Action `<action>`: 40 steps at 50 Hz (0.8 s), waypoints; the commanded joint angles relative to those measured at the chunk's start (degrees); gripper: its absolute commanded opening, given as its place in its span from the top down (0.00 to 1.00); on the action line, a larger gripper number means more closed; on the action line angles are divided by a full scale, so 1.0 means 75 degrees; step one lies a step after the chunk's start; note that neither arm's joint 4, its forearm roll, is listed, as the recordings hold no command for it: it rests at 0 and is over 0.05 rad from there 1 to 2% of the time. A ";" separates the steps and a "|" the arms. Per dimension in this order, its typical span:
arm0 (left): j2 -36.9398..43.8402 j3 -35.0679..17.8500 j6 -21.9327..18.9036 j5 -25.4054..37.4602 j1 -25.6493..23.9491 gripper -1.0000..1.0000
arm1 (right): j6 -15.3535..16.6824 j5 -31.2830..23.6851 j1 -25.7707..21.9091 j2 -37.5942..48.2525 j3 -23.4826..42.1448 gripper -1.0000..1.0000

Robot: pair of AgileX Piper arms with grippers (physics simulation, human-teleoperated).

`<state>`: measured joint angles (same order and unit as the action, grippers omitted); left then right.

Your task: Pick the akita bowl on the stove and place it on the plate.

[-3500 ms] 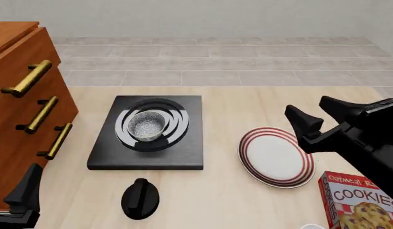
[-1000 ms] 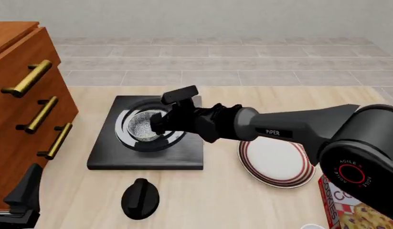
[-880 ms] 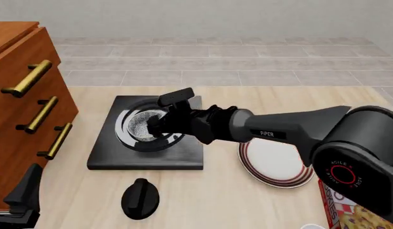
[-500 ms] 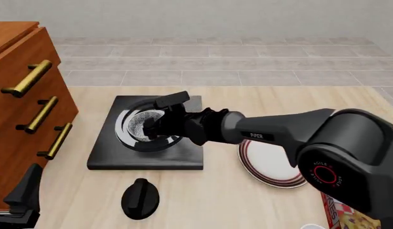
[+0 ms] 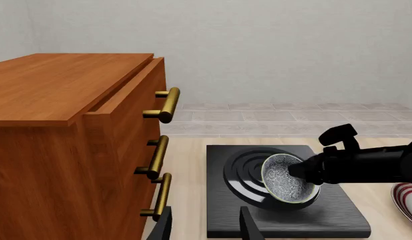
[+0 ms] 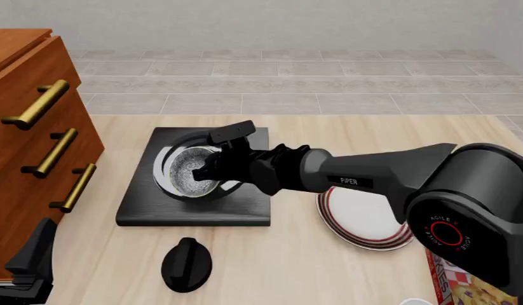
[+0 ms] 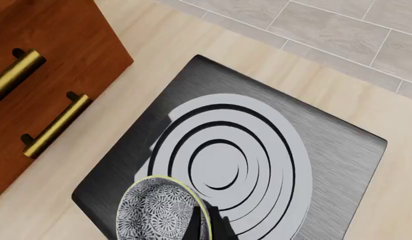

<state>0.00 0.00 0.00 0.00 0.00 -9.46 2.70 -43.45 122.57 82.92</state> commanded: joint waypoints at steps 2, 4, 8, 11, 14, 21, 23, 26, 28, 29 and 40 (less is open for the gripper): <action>0.0000 0.0000 0.0000 0.0000 0.0000 0.00 | -0.0139 0.0304 0.0096 -0.0678 -0.0619 1.00; 0.0000 0.0000 0.0000 0.0000 0.0000 0.00 | -0.0162 0.0362 0.0110 -0.0878 -0.0781 1.00; 0.0000 0.0000 0.0000 0.0000 0.0000 0.00 | -0.0281 0.0562 0.0059 -0.1223 -0.1142 1.00; 0.0000 0.0000 0.0000 0.0000 0.0000 0.00 | -0.0332 0.0687 0.0112 -0.1437 -0.1393 1.00; 0.0000 0.0000 0.0000 0.0000 0.0000 0.00 | -0.0404 0.0849 0.0190 -0.1622 -0.1663 1.00; 0.0000 0.0000 0.0000 0.0000 0.0000 0.00 | -0.0452 0.1053 0.0445 -0.2081 -0.2197 1.00; 0.0000 0.0000 0.0000 0.0000 0.0000 0.00 | -0.0324 0.1037 0.0563 -0.2104 -0.2224 1.00; 0.0000 0.0000 0.0000 0.0000 0.0000 0.00 | -0.0259 0.1014 0.0624 -0.2256 -0.2344 1.00; 0.0000 0.0000 0.0000 0.0000 0.0000 0.00 | -0.0248 0.1038 0.0694 -0.2399 -0.2470 1.00; 0.0000 0.0000 0.0000 0.0000 0.0000 0.00 | -0.0246 0.1067 0.0760 -0.2512 -0.2570 1.00; 0.0000 0.0000 0.0000 0.0000 0.0000 0.00 | -0.0180 0.1139 0.1207 -0.3478 -0.3411 1.00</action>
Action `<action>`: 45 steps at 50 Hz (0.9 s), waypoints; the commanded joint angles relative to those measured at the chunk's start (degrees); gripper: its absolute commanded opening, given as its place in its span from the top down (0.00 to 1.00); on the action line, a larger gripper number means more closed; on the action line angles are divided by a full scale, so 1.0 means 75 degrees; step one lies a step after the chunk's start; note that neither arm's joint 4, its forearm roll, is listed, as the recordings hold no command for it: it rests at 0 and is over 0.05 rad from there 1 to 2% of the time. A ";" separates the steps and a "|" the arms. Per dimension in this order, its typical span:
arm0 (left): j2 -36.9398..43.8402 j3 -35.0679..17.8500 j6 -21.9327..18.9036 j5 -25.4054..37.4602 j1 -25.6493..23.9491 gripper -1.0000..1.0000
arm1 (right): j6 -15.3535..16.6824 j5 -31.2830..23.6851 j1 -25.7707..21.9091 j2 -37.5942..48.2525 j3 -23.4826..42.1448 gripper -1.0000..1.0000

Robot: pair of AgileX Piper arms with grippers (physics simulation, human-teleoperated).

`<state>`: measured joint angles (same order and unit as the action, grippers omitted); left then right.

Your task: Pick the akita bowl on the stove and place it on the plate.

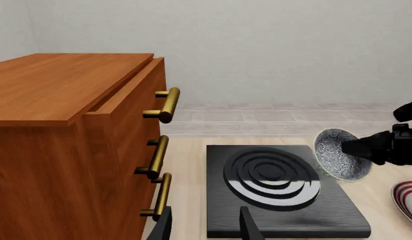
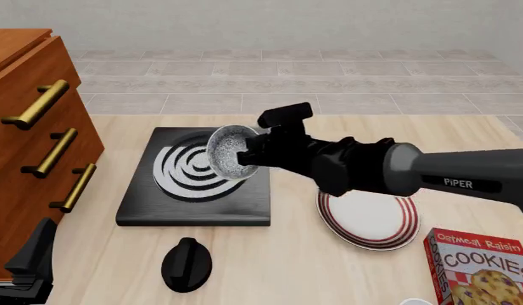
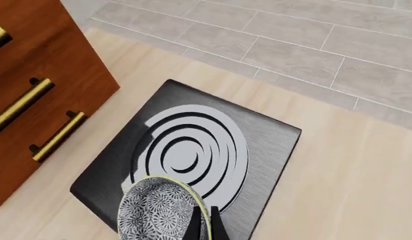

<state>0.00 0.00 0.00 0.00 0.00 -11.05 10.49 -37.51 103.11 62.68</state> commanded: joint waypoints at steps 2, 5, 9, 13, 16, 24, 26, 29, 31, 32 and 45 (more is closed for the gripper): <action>0.0000 0.0000 0.0000 0.0000 0.0000 0.00 | 0.0028 0.0131 0.0587 -0.1062 -0.0873 1.00; 0.0000 0.0000 0.0000 0.0000 0.0000 0.00 | -0.0014 0.0178 0.0836 -0.1299 -0.1132 1.00; 0.0000 0.0000 0.0000 0.0000 0.0000 0.00 | -0.0050 0.0299 0.1130 -0.1653 -0.1602 1.00; 0.0000 0.0000 0.0000 0.0000 0.0000 0.00 | -0.0137 0.0496 0.1452 -0.1906 -0.2088 1.00; 0.0000 0.0000 0.0000 0.0000 0.0000 0.00 | -0.0184 0.0628 0.1668 -0.2030 -0.2359 1.00; 0.0000 0.0000 0.0000 0.0000 0.0000 0.00 | -0.0310 0.0799 0.2244 -0.2608 -0.3006 1.00; 0.0000 0.0000 0.0000 0.0000 0.0000 0.00 | -0.0348 0.0842 0.2388 -0.2759 -0.3155 1.00; 0.0000 0.0000 0.0000 0.0000 0.0000 0.00 | -0.0323 0.0928 0.2691 -0.3220 -0.3703 1.00; 0.0000 0.0000 0.0000 0.0000 0.0000 0.00 | -0.0243 0.0936 0.2951 -0.3468 -0.4037 1.00; 0.0000 0.0000 0.0000 0.0000 0.0000 0.00 | -0.0086 0.0934 0.3114 -0.3513 -0.4104 1.00; 0.0000 0.0000 0.0000 0.0000 0.0000 0.00 | 0.0037 0.1431 0.4228 -0.4141 -0.5473 1.00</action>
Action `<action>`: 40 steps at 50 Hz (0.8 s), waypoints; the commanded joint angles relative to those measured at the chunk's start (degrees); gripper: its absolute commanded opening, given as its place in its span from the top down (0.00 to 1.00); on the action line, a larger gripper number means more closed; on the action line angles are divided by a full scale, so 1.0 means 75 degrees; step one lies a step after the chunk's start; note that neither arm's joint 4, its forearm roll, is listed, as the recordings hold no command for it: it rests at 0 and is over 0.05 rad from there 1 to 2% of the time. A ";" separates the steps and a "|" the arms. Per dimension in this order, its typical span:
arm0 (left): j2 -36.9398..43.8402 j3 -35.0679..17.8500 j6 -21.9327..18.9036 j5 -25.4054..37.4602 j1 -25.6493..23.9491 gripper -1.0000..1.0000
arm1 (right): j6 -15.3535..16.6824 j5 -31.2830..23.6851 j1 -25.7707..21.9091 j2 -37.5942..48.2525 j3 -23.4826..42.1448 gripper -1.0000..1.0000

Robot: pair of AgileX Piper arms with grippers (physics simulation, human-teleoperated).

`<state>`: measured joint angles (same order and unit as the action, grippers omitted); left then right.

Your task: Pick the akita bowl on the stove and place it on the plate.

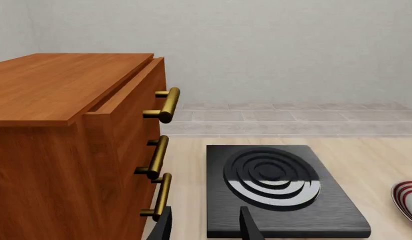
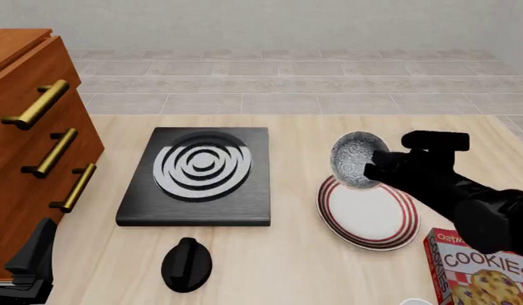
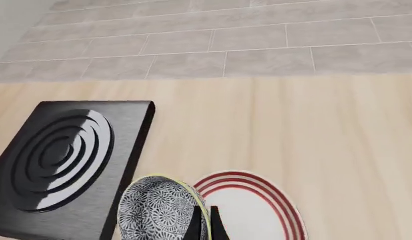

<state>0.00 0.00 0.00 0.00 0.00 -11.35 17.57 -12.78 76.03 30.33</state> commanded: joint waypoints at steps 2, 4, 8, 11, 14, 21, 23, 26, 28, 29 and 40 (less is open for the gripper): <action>0.0000 0.0000 0.0000 0.0000 0.0000 0.00 | 0.0099 0.0691 0.1134 -0.0385 -0.1309 1.00; 0.0000 0.0000 0.0000 0.0000 0.0000 0.00 | 0.0243 0.0727 0.1264 -0.0358 -0.1387 1.00; 0.0000 0.0000 0.0000 0.0000 0.0000 0.00 | 0.0399 0.0750 0.1560 -0.0334 -0.1446 1.00; 0.0000 0.0000 0.0000 0.0000 0.0000 0.00 | 0.0310 0.0768 0.1589 -0.0303 -0.1476 1.00; 0.0000 0.0000 0.0000 0.0000 0.0000 0.00 | 0.0367 0.0794 0.1634 -0.0191 -0.1461 1.00; 0.0000 0.0000 0.0000 0.0000 0.0000 0.00 | 0.0417 0.1099 0.1553 0.0478 -0.1361 1.00; 0.0000 0.0000 0.0000 0.0000 0.0000 0.00 | 0.0416 0.1246 0.1588 0.0664 -0.1342 1.00; 0.0000 0.0000 0.0000 0.0000 0.0000 0.00 | 0.0488 0.1309 0.1535 0.0863 -0.1321 1.00; 0.0000 0.0000 0.0000 0.0000 0.0000 0.00 | 0.0525 0.1465 0.1499 0.1120 -0.1294 1.00; 0.0000 0.0000 0.0000 0.0000 0.0000 0.00 | 0.0543 0.1507 0.1462 0.1218 -0.1276 1.00; 0.0000 0.0000 0.0000 0.0000 0.0000 0.00 | 0.0674 0.1531 0.1314 0.1789 -0.0924 1.00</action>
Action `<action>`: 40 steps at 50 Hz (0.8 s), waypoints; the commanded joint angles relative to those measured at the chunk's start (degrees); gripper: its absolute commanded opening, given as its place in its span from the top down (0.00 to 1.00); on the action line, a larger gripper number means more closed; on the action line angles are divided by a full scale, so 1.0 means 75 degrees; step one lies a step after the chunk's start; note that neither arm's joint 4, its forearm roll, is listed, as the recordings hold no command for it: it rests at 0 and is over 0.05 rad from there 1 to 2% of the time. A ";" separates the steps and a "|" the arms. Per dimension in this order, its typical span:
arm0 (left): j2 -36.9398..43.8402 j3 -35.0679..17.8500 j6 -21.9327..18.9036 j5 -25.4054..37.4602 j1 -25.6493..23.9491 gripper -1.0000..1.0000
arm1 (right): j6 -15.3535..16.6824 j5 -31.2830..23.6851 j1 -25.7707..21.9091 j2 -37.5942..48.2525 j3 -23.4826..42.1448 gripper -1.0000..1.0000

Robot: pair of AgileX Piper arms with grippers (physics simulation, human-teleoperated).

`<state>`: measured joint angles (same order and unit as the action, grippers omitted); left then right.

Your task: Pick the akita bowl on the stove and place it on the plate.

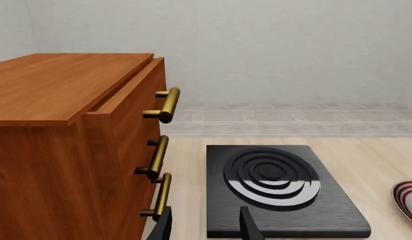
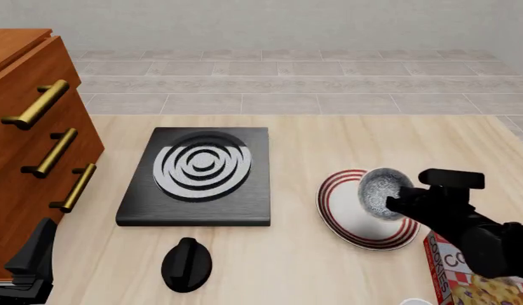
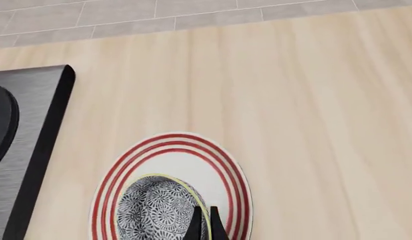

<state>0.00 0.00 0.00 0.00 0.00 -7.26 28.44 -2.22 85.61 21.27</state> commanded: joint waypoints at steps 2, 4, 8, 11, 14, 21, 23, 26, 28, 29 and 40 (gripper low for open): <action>0.0000 0.0000 0.0000 0.0000 0.0000 0.00 | 0.0177 -0.0011 -0.0126 0.0526 0.0367 1.00; 0.0000 0.0000 0.0000 0.0000 0.0000 0.00 | 0.0193 -0.0148 -0.0108 0.0486 0.0455 1.00; 0.0000 0.0000 0.0000 0.0000 0.0000 0.00 | 0.0362 -0.0133 -0.0058 0.0737 0.0578 1.00; 0.0000 0.0000 0.0000 0.0000 0.0000 0.00 | 0.0489 -0.0177 -0.0048 0.0856 0.0667 1.00; 0.0000 0.0000 0.0000 0.0000 0.0000 0.00 | 0.0542 -0.0186 -0.0035 0.0937 0.0728 1.00; 0.0000 0.0000 0.0000 0.0000 0.0000 0.00 | 0.0617 -0.0171 -0.0035 0.1137 0.0803 1.00; 0.0000 0.0000 0.0000 0.0000 0.0000 0.00 | 0.0612 -0.0084 -0.0063 0.1257 0.0778 1.00; 0.0000 0.0000 0.0000 0.0000 0.0000 0.00 | 0.0657 0.0072 -0.0048 0.1456 0.0749 1.00; 0.0000 0.0000 0.0000 0.0000 0.0000 0.00 | 0.0726 0.0140 -0.0009 0.1570 0.0746 1.00; 0.0000 0.0000 0.0000 0.0000 0.0000 0.00 | 0.1010 0.0113 0.0155 0.1567 0.0758 1.00; 0.0000 0.0000 0.0000 0.0000 0.0000 0.00 | 0.0999 0.0173 0.0059 0.1598 0.0625 1.00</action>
<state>0.00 0.00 0.00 0.00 0.00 -0.31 29.10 -1.67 95.93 26.39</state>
